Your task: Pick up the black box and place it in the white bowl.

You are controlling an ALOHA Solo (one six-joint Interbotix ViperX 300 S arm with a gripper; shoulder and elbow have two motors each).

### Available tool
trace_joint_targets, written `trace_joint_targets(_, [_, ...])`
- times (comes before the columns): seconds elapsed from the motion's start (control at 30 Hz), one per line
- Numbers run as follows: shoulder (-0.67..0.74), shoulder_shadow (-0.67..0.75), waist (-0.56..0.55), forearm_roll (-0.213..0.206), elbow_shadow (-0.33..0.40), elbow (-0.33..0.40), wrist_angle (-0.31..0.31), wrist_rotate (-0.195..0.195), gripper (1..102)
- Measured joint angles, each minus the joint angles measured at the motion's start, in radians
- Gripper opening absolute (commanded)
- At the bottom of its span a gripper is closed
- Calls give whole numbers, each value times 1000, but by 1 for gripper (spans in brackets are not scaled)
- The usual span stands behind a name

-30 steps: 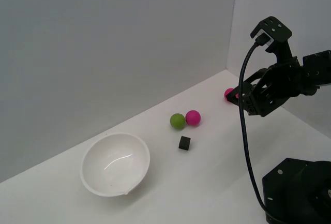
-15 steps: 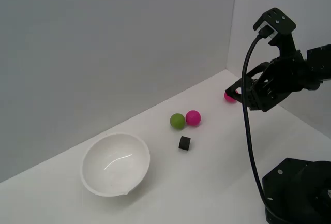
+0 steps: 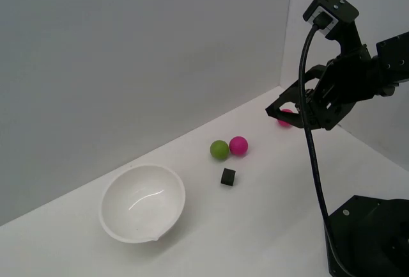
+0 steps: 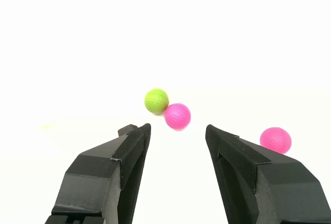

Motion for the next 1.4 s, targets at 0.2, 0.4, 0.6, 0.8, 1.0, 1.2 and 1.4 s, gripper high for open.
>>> trace_joint_targets(0.2, [-41,-41,-48,-2,-25,-25,15,0,59])
trace_joint_targets(0.4, [-110,-110,-92,0,-46,-44,57,0,59])
trace_joint_targets(0.6, [-153,-155,-107,-2,-51,-49,91,0,60])
trace_joint_targets(0.8, [-181,-186,-110,-2,-51,-49,120,0,60])
trace_joint_targets(1.0, [-252,-252,-150,-17,-51,-49,112,-2,61])
trace_joint_targets(1.2, [-316,-319,-179,-34,-51,-49,58,-2,62])
trace_joint_targets(1.4, [-396,-399,-213,-35,-51,-51,-17,-2,76])
